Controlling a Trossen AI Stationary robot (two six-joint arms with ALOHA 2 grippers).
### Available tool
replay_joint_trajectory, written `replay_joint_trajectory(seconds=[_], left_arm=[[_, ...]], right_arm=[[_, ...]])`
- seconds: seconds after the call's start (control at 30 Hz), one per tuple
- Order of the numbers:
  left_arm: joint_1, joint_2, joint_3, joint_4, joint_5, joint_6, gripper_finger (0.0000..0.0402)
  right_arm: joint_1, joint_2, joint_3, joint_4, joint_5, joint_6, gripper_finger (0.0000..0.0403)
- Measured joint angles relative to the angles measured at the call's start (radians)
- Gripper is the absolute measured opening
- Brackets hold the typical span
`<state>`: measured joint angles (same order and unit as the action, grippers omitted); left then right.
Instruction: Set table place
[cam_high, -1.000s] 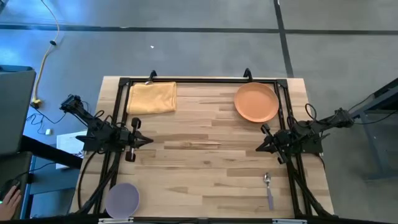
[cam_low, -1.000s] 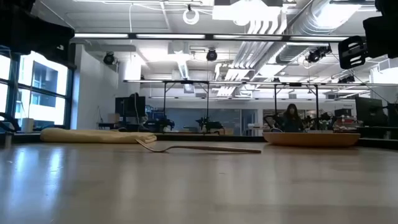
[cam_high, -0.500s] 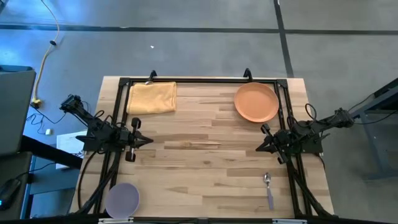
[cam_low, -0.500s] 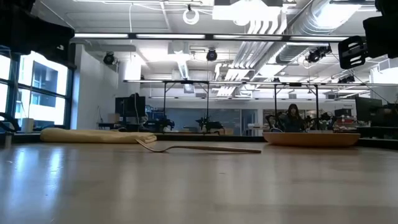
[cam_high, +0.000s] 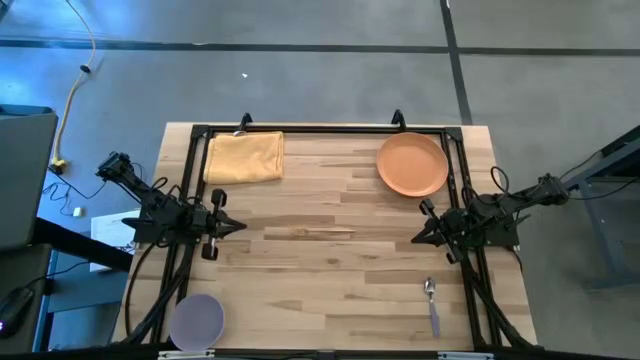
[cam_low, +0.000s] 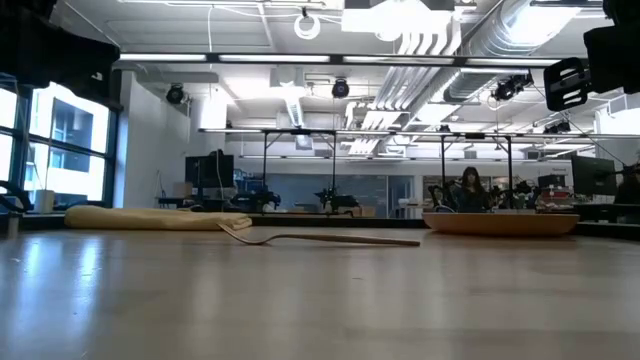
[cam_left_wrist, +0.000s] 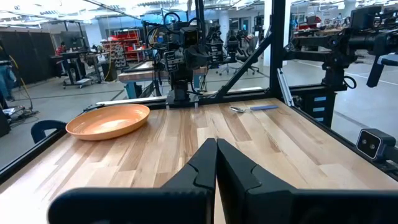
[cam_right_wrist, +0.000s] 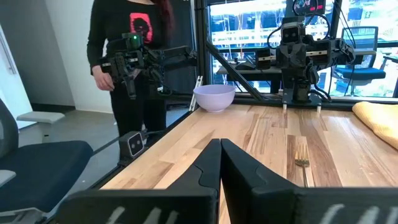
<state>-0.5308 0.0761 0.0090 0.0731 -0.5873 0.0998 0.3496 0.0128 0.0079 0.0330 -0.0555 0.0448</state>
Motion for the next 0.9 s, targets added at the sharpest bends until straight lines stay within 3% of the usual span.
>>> replay_joint_trajectory(seconds=[0.5, 0.7, 0.9], left_arm=[[0.0, 0.001, 0.0, 0.02, -0.026, -0.001, 0.0001], [0.0, -0.001, 0.0, 0.14, -0.131, -0.124, 0.0001], [0.0, -0.001, 0.003, 0.167, -0.128, -0.169, 0.0001]], right_arm=[[0.0, 0.0, 0.0, 0.0, 0.0, 0.0, 0.0], [0.0, 0.0, 0.0, 0.0, 0.0, 0.0, 0.0], [0.0, 0.0, 0.0, 0.0, 0.0, 0.0, 0.0]])
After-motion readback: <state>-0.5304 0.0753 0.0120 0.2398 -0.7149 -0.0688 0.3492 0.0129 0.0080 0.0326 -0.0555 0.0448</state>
